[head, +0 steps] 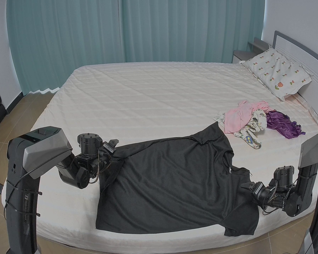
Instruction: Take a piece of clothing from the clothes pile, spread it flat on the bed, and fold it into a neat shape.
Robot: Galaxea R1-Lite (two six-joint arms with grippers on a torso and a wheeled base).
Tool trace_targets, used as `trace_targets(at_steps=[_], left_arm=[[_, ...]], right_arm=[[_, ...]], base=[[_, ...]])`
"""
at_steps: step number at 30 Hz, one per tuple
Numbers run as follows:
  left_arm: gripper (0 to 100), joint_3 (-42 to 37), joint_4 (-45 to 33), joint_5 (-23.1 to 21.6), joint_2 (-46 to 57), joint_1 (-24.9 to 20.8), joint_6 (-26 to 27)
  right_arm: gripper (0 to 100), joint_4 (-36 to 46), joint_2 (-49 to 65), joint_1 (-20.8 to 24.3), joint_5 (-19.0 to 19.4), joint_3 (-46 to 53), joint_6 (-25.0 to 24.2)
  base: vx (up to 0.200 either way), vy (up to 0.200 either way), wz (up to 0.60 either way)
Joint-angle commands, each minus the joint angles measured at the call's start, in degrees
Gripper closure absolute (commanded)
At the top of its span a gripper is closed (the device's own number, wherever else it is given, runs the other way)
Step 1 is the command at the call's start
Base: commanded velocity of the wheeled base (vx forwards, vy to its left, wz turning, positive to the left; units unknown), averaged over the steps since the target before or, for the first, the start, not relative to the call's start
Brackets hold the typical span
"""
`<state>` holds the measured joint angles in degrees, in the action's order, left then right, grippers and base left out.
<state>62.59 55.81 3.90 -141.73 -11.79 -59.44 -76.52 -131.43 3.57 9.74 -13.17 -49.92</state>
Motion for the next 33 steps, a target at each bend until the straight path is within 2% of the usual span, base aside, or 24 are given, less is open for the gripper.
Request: trace_targets(at_steps=[1,10,14,21,30,33], left_arm=[[0,-2.6,0.1,-0.3,2.5,-4.0,0.2],[0,-3.3,0.2,-0.3,2.2,-8.6,0.2],[0,-2.8,0.2,-0.4,1.9,-9.0,0.6],[0,-1.2,0.6,0.3,-1.8,-9.2,4.2],[0,1.0,0.9,5.0,-5.5,-10.1,9.3],[0,2.4,1.8,8.8,-6.3,-10.4,10.3]], right_arm=[[0,0.0,-0.1,0.0,0.0,0.1,0.0],[0,0.0,-0.1,0.2,0.0,0.0,0.1],[0,0.0,0.0,0.2,0.0,0.0,0.0],[0,0.0,-0.1,0.6,0.0,0.1,0.0],[0,0.0,-0.1,0.6,0.0,0.1,0.0],[0,0.0,-0.1,0.6,0.0,0.0,0.0]], base=[[0.000,0.000,0.00],[0.000,0.000,0.00],[0.000,0.000,0.00],[0.000,0.000,0.00],[0.000,0.000,0.00],[0.000,0.000,0.00]])
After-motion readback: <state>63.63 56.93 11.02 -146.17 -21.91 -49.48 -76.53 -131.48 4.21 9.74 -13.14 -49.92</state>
